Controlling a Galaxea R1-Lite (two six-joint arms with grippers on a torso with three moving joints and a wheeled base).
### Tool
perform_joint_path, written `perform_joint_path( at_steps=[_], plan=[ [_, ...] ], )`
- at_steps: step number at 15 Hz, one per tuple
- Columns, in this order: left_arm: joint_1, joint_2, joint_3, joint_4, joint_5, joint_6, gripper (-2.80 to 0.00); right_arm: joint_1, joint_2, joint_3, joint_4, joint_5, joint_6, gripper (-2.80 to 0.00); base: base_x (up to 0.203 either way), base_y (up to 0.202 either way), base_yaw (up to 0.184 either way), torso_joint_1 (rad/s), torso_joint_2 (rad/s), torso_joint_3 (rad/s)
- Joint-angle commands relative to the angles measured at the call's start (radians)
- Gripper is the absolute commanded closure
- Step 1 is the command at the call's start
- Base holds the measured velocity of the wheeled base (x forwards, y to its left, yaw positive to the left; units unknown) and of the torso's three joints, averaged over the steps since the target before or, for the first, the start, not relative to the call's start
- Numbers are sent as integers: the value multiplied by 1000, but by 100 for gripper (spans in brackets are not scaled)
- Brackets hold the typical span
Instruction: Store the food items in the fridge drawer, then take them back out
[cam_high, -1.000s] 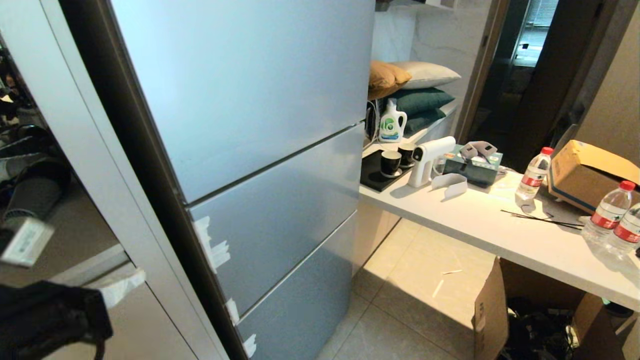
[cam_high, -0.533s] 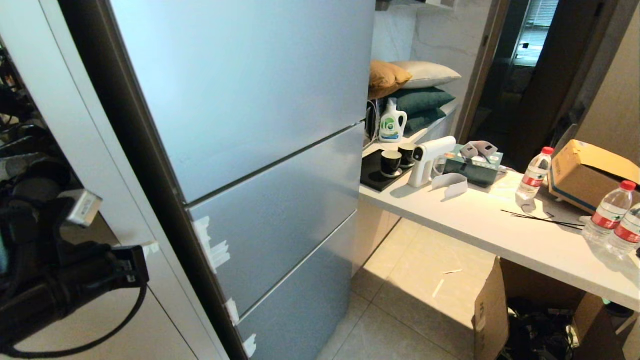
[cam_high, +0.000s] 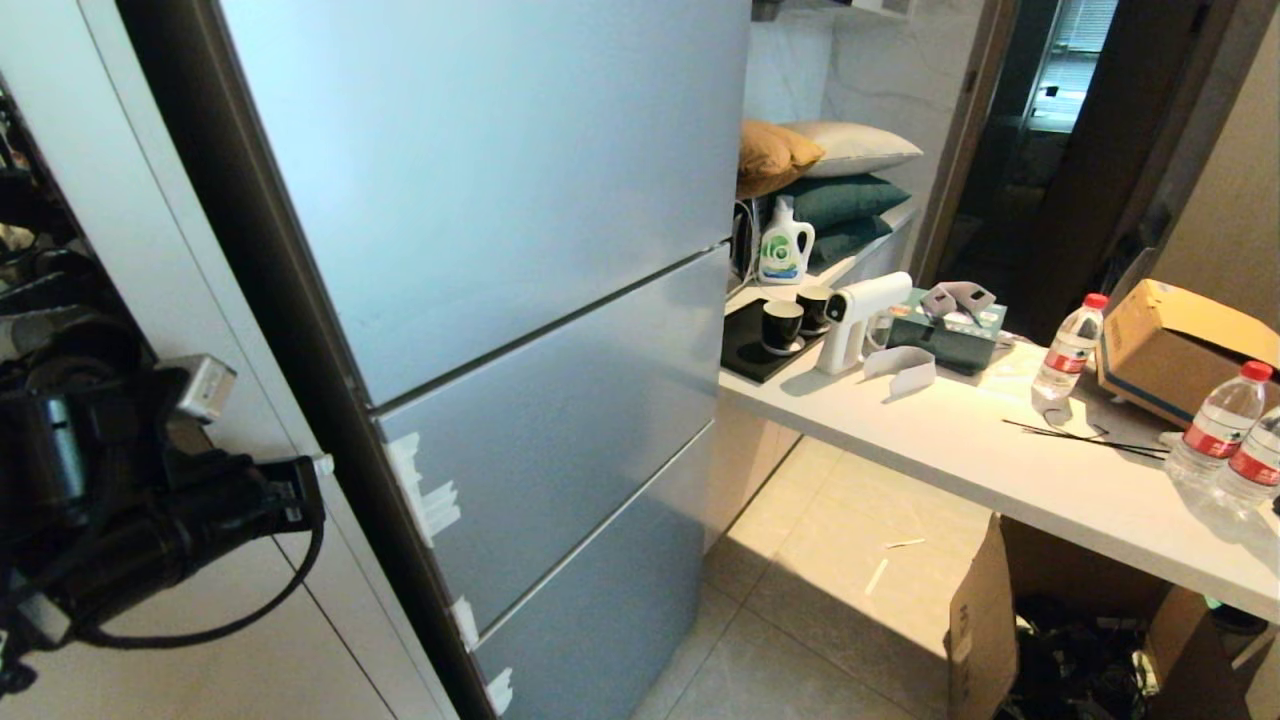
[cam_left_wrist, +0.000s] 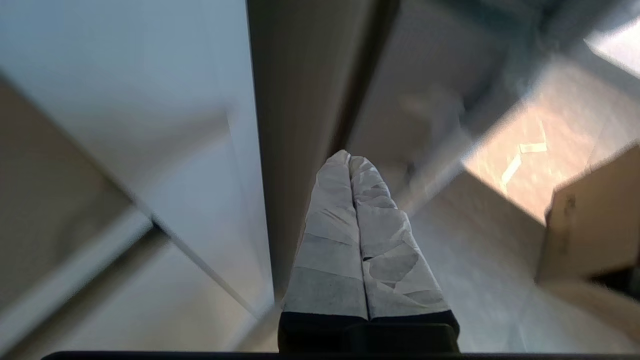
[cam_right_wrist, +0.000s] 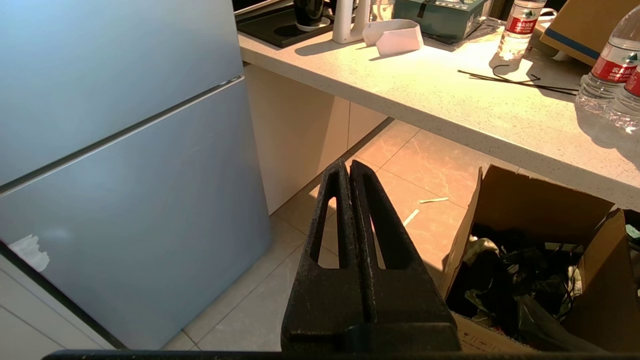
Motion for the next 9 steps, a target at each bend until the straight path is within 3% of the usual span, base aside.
perform_joint_path(
  at_steps=[1,4,7,9],
  plan=[
    [8,71,-7,-60,18,-3,0,0,2,0,0,0,0,0,0,0,0,0,0,0],
    [8,112,-13,-100,23,-17,0,0,2,0,0,0,0,0,0,0,0,0,0,0],
    [1,134,-49,-100,13,-91,0,0,2,0,0,0,0,0,0,0,0,0,0,0],
    [0,132,-49,-100,-12,-100,0,0,2,0,0,0,0,0,0,0,0,0,0,0]
  ],
)
